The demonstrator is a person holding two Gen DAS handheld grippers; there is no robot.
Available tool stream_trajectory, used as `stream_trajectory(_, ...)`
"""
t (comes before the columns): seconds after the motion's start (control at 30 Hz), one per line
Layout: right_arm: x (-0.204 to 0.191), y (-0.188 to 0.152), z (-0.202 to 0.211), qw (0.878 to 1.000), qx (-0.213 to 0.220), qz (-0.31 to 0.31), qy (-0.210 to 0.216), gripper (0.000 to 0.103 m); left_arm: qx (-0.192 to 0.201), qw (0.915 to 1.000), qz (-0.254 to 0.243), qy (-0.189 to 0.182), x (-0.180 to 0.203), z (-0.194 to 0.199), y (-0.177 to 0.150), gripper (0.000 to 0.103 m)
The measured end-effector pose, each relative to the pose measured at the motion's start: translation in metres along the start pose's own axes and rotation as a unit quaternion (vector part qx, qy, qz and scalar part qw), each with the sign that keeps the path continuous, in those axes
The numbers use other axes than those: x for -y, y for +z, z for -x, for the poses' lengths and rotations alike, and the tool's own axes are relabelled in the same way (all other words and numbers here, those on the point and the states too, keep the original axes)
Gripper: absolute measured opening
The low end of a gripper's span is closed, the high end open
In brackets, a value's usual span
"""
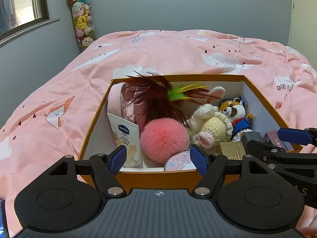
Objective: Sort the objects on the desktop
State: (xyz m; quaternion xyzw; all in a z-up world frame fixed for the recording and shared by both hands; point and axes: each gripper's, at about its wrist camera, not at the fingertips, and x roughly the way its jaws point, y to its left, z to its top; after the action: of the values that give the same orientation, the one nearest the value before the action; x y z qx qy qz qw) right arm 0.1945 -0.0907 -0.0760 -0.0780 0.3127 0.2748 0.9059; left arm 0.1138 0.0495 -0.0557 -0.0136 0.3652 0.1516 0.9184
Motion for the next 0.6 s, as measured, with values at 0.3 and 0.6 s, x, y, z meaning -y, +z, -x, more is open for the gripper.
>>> stream_trajectory(0.3,0.001,-0.003,-0.006,1.000,-0.005,-0.004,0.000,0.064,-0.007,0.9999,0.007,0.003,-0.001,-0.009,-0.003,0.088)
stream_trajectory(0.6,0.003,-0.010,-0.013,1.000,-0.016,-0.010,-0.003,0.067,-0.021,0.9997,0.012,0.002,0.002,-0.015,-0.010,0.089)
